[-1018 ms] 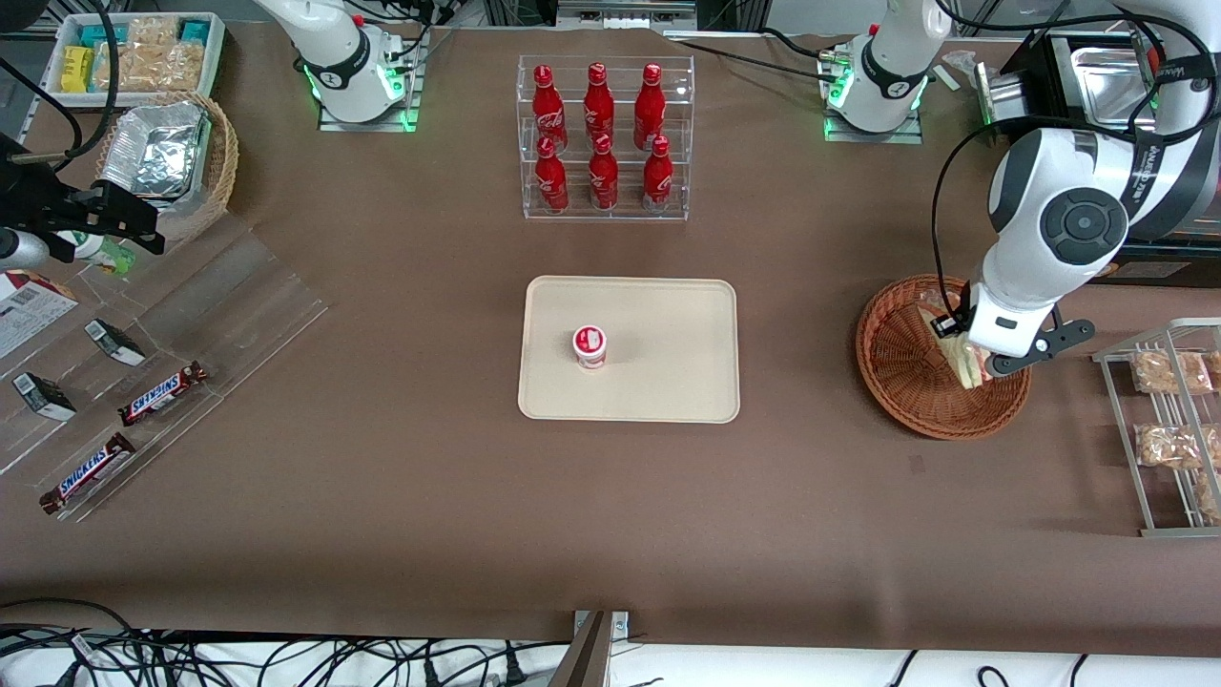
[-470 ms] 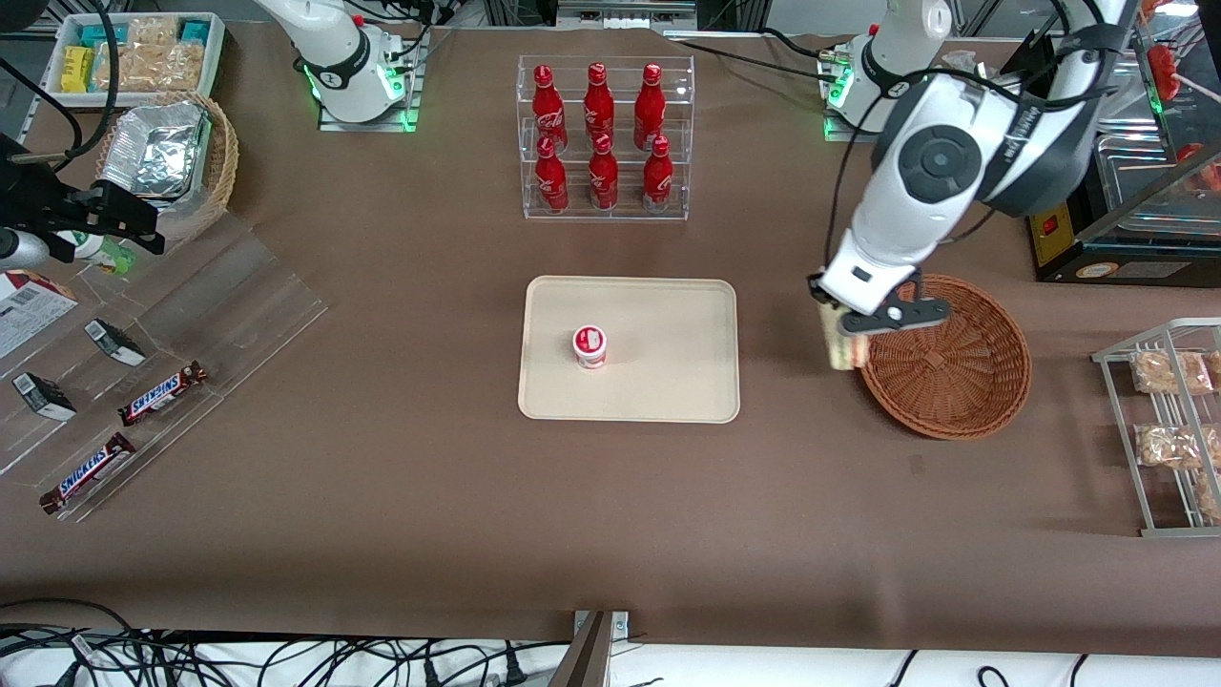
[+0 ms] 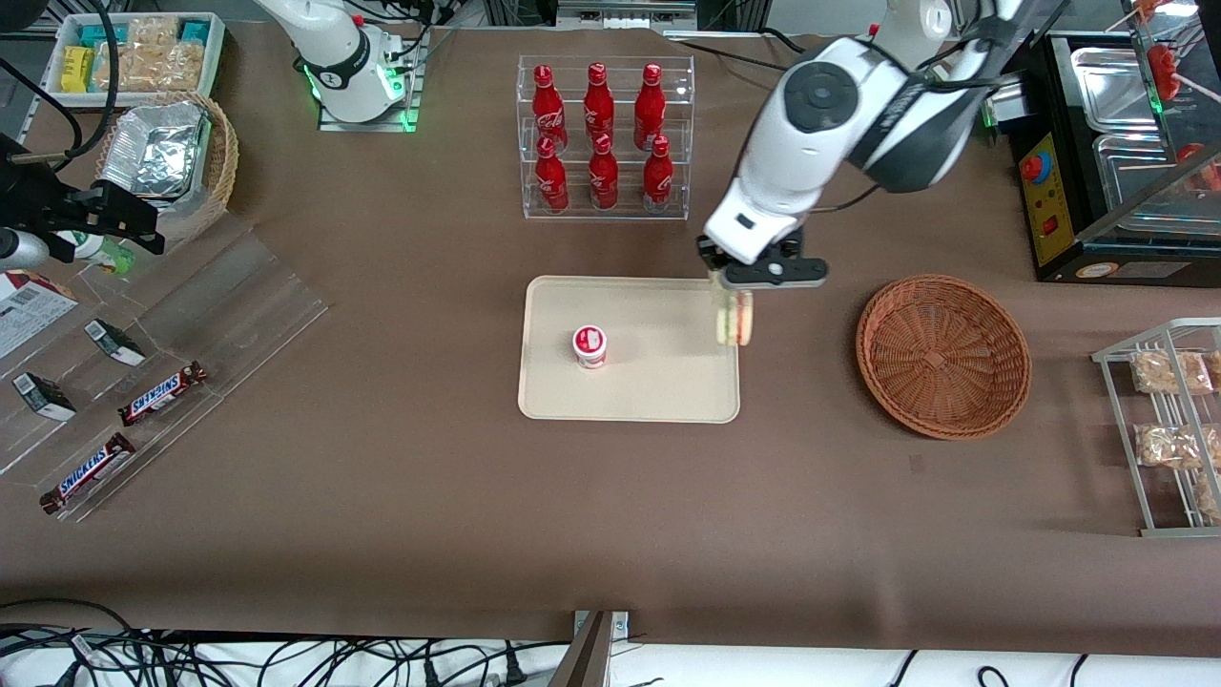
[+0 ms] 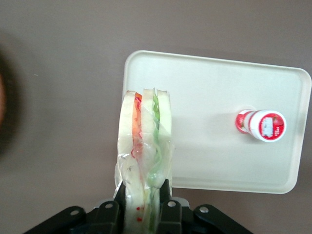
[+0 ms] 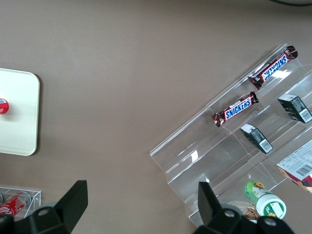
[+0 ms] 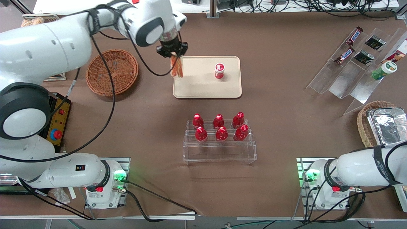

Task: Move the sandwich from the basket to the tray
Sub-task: 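Carry the sandwich over the cream tray beside the yogurt cup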

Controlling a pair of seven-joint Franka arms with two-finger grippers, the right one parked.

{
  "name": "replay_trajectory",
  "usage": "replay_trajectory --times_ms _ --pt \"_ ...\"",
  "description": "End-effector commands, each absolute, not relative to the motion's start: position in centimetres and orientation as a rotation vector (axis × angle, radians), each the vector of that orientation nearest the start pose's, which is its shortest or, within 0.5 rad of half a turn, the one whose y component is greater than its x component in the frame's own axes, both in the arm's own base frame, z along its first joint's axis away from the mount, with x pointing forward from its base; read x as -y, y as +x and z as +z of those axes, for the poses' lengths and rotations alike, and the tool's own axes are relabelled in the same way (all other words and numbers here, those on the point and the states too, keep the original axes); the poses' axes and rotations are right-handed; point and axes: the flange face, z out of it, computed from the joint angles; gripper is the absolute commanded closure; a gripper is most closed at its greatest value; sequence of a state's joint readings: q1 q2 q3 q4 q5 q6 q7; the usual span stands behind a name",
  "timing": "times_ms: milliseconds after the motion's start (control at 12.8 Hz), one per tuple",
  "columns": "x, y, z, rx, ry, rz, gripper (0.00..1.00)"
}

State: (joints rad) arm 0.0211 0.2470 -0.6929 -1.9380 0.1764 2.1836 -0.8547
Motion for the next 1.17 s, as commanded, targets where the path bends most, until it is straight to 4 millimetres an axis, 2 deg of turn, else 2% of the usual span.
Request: replay_trajectory --times_ms 0,235,627,940,1096 --pt "39.5 47.7 34.3 0.179 -3.142 -0.120 0.72" --pt "41.2 46.8 30.9 0.153 -3.119 -0.151 0.72" --pt "42.0 46.8 26.4 0.169 -3.077 -0.283 0.73" --pt "42.8 48.5 25.4 0.178 -3.090 -0.290 0.73" --pt "43.0 48.3 25.2 0.163 -3.089 -0.293 0.73"
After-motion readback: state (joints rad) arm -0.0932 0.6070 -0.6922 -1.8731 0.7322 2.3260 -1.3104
